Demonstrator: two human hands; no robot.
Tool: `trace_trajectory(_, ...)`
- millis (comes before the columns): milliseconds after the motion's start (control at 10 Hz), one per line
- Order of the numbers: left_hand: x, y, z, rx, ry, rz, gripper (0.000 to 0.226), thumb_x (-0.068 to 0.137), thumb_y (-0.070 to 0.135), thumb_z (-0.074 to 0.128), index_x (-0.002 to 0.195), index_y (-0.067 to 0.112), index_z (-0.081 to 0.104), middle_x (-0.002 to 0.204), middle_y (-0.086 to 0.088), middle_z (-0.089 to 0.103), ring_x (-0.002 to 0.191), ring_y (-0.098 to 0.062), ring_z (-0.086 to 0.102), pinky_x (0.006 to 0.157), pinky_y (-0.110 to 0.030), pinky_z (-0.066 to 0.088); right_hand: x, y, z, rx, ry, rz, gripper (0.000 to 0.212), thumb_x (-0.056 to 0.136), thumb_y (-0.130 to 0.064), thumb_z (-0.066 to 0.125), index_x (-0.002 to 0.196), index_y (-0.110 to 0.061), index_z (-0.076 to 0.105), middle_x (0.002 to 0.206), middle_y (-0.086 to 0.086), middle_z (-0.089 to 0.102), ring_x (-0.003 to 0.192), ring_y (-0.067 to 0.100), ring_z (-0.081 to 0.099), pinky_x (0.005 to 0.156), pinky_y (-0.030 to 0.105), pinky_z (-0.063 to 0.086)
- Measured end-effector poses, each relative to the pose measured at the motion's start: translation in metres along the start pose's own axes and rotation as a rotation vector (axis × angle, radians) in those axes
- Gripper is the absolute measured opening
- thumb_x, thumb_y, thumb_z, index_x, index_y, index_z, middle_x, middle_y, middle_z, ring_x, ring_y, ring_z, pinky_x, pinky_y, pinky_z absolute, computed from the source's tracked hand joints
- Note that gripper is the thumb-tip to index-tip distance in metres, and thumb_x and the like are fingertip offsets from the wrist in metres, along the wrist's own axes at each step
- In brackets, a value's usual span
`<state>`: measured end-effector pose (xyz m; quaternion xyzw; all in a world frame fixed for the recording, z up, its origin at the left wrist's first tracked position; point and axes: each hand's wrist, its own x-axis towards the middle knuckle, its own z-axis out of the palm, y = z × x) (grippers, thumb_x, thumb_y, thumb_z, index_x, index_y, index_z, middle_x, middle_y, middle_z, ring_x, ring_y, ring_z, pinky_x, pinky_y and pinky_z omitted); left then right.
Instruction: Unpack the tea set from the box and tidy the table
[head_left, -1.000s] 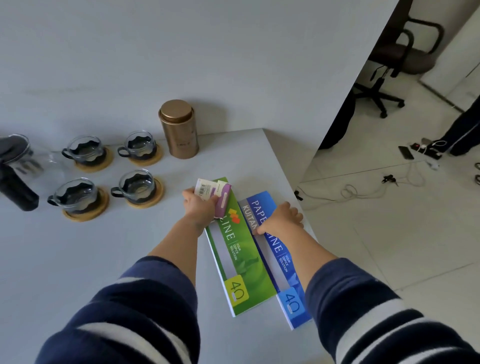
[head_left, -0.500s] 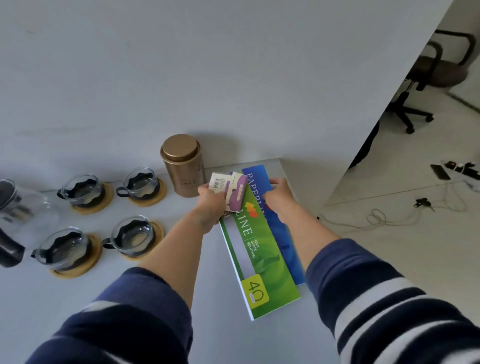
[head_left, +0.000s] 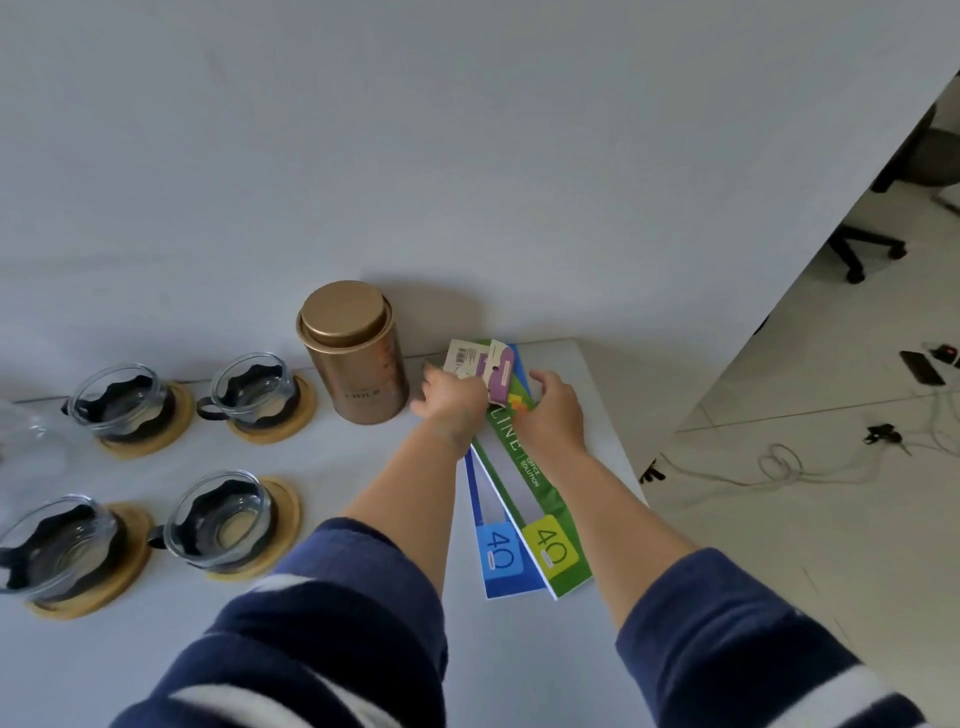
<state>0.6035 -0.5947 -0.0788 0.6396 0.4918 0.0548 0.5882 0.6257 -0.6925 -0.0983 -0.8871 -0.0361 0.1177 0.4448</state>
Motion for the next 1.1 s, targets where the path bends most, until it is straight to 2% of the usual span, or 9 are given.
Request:
trace_trajectory(100, -0.008, -0.005, -0.001, 0.142, 0.054, 0.060, 0.065, 0.093, 0.017, 0.045, 0.151, 0.010, 0.018, 0.158, -0.007, 0.019, 0.141, -0.031, 0.022, 0.115, -0.041, 0.026, -0.006, 0.001, 0.001, -0.267, 0.033, -0.048, 0.036, 0.089, -0.014, 0.059, 0.124, -0.018, 0.053, 0.123, 0.006, 0.054, 0.117, 0.026, 0.049, 0.088, 0.037, 0.045)
trace_trajectory(200, -0.021, -0.016, -0.003, 0.167, 0.059, 0.010, 0.055, 0.090, 0.018, 0.042, 0.142, 0.005, 0.032, 0.148, -0.014, 0.031, 0.132, -0.034, 0.037, 0.109, -0.042, 0.036, -0.013, 0.000, 0.000, -0.397, 0.030, -0.035, 0.025, 0.095, -0.023, 0.051, 0.119, -0.020, 0.055, 0.124, 0.006, 0.052, 0.115, 0.027, 0.047, 0.085, 0.037, 0.044)
trace_trajectory(400, -0.029, -0.025, -0.005, 0.138, 0.000, 0.156, 0.053, 0.082, 0.029, 0.036, 0.132, 0.019, 0.052, 0.133, -0.007, 0.053, 0.117, -0.033, 0.053, 0.098, -0.045, 0.049, -0.022, 0.003, -0.001, -0.365, 0.077, -0.011, 0.026, 0.096, -0.023, 0.050, 0.120, -0.017, 0.058, 0.122, 0.008, 0.053, 0.113, 0.027, 0.049, 0.078, 0.034, 0.043)
trace_trajectory(500, -0.031, -0.019, -0.009, 0.200, -0.077, 0.222, 0.051, 0.082, 0.033, 0.032, 0.127, 0.027, 0.053, 0.124, -0.002, 0.064, 0.111, -0.032, 0.057, 0.093, -0.042, 0.052, -0.025, 0.004, 0.000, -0.319, 0.110, -0.005, 0.026, 0.095, -0.019, 0.051, 0.117, -0.013, 0.062, 0.117, 0.010, 0.055, 0.109, 0.030, 0.053, 0.074, 0.034, 0.044)
trace_trajectory(700, -0.028, -0.012, -0.012, 0.197, -0.150, 0.196, 0.046, 0.093, 0.032, 0.036, 0.137, 0.021, 0.043, 0.129, -0.005, 0.060, 0.117, -0.032, 0.052, 0.099, -0.039, 0.044, -0.017, 0.000, 0.002, -0.312, 0.135, -0.048, 0.026, 0.092, -0.008, 0.053, 0.112, -0.013, 0.069, 0.113, 0.011, 0.061, 0.103, 0.033, 0.058, 0.070, 0.030, 0.040)
trace_trajectory(800, -0.035, -0.015, -0.023, 0.085, -0.230, 0.200, 0.046, 0.093, 0.027, 0.042, 0.138, 0.021, 0.041, 0.121, 0.005, 0.057, 0.103, -0.025, 0.052, 0.093, -0.035, 0.046, -0.011, 0.001, -0.001, -0.275, 0.109, -0.055, 0.027, 0.093, -0.012, 0.054, 0.116, -0.015, 0.068, 0.120, 0.010, 0.063, 0.107, 0.031, 0.058, 0.074, 0.030, 0.043)
trace_trajectory(900, -0.039, -0.026, -0.035, -0.031, -0.289, 0.155, 0.068, 0.085, 0.031, 0.050, 0.149, 0.022, 0.029, 0.143, -0.002, 0.048, 0.125, -0.027, 0.050, 0.107, -0.047, 0.042, -0.015, 0.001, -0.009, -0.207, -0.050, -0.065, 0.038, 0.093, -0.008, 0.049, 0.128, -0.020, 0.061, 0.127, 0.010, 0.063, 0.115, 0.032, 0.056, 0.084, 0.031, 0.046)
trace_trajectory(1000, -0.057, -0.039, -0.049, -0.005, -0.281, 0.254, 0.063, 0.096, 0.023, 0.049, 0.152, 0.018, 0.022, 0.153, -0.004, 0.035, 0.139, -0.025, 0.037, 0.114, -0.040, 0.033, -0.040, -0.004, -0.023, -0.171, -0.126, -0.101, 0.054, 0.095, -0.004, 0.043, 0.145, -0.024, 0.038, 0.151, 0.009, 0.039, 0.134, 0.030, 0.041, 0.100, 0.033, 0.041)
trace_trajectory(1100, -0.093, -0.085, -0.082, 0.114, -0.242, 0.455, 0.053, 0.097, 0.017, 0.047, 0.147, 0.023, 0.032, 0.152, 0.004, 0.035, 0.140, -0.018, 0.036, 0.114, -0.038, 0.034, -0.102, 0.011, -0.036, -0.173, -0.095, -0.203, 0.053, 0.096, -0.008, 0.049, 0.145, -0.024, 0.038, 0.151, 0.003, 0.036, 0.140, 0.023, 0.034, 0.110, 0.027, 0.028)
